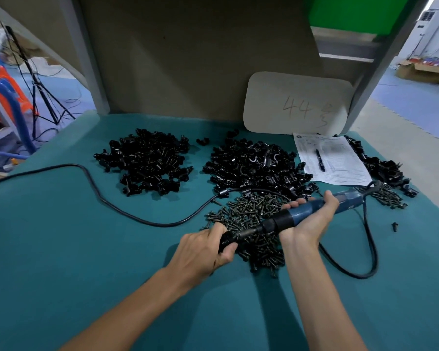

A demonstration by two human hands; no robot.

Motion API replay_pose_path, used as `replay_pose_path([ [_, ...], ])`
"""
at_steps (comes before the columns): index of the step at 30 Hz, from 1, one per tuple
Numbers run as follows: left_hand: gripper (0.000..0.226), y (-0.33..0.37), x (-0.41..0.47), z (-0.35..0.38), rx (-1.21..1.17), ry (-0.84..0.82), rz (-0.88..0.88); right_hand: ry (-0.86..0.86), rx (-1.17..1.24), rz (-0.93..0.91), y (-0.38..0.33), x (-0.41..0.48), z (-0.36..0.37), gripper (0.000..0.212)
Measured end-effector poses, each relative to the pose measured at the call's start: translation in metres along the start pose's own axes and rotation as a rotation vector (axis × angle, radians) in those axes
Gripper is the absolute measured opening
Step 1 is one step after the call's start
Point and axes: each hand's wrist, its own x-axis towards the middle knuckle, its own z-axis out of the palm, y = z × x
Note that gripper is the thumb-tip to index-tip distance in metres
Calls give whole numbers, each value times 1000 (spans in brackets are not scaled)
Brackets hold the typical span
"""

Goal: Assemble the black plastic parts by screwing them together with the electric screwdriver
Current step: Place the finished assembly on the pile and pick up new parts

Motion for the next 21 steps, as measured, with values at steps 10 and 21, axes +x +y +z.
replay_pose_path([
  [10,48,-5,0,7,-60,-238,43,-225,-50,0,-1,11,-4,33],
  [21,22,-3,-1,1,-204,-273,133,-351,-24,35,1,11,-4,40],
])
